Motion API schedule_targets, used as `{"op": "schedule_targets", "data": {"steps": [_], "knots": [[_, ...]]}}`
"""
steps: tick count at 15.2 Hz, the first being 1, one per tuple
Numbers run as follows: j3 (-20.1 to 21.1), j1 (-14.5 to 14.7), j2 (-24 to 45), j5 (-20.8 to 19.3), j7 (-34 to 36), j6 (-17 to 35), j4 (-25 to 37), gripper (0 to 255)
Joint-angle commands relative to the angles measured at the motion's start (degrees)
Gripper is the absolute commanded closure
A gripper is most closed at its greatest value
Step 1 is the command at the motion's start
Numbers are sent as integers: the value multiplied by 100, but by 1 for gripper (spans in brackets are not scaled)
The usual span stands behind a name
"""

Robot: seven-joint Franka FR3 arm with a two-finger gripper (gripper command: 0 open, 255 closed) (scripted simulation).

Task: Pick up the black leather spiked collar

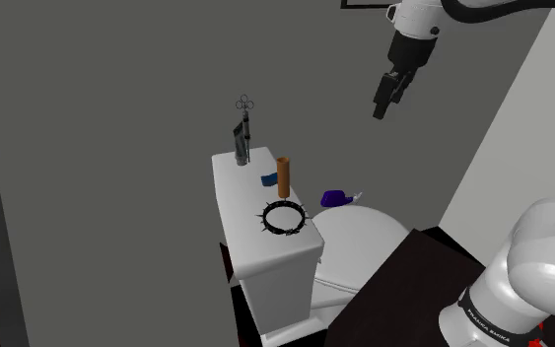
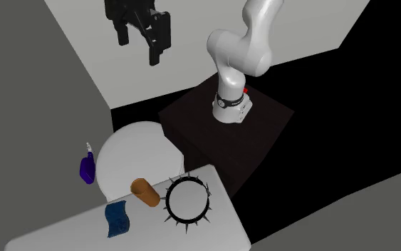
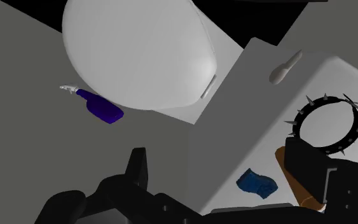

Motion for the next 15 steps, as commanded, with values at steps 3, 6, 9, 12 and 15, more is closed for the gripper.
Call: {"op": "schedule_targets", "data": {"steps": [3,6,9,12,15], "knots": [[28,98,171,91,-13,307,-164,0],[76,246,465,229,-44,769,-370,0],[131,397,803,369,-87,1229,-527,0],[190,552,1183,510,-142,1684,-635,0],[255,709,1599,653,-209,2128,-692,0]]}}
